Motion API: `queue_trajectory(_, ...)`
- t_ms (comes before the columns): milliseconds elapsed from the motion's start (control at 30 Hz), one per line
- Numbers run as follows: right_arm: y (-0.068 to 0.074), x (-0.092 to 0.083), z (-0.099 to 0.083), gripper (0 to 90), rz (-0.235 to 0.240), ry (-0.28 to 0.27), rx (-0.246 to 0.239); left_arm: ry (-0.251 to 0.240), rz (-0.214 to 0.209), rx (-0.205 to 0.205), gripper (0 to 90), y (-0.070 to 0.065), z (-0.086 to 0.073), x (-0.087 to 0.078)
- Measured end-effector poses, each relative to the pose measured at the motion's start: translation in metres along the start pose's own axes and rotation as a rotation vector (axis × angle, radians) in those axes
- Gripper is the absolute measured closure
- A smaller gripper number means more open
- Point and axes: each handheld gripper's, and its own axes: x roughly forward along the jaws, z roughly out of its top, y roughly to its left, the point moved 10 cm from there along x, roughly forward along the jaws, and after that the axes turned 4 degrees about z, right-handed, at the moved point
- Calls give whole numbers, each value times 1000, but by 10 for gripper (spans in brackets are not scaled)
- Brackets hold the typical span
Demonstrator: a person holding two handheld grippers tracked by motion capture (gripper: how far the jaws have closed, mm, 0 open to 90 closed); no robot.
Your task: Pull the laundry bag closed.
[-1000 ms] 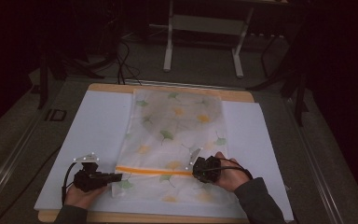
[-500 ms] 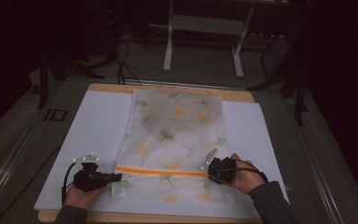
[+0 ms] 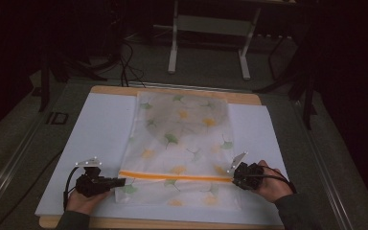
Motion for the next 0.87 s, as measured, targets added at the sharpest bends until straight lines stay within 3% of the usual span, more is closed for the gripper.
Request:
queue_trajectory(133,2,3,0,833,11,-25,13,-6,14,11,871,1,0,-1)
queue_trajectory(400,5,-1,0,700,59,-112,73,-32,34,2,798,7,0,-8)
queue_trajectory(533,1,-12,2,659,59,-217,122,-53,46,10,742,7,2,-11)
queue_trajectory(633,-5,-19,0,626,43,-292,164,-80,74,31,703,9,5,-16)
queue_trajectory(700,-9,-23,-1,613,35,-335,199,-123,120,54,696,11,10,-23)
queue_trajectory(767,-14,-24,-4,606,13,-367,243,-154,164,62,671,13,13,-29)
queue_trajectory(800,-16,-24,-6,605,-1,-375,266,-154,164,62,668,13,13,-29)
queue_trajectory(833,-19,-23,-8,604,-14,-390,294,-184,215,65,661,18,16,-33)
queue_trajectory(867,-19,-23,-8,604,-14,-390,294,-184,215,65,652,18,16,-33)
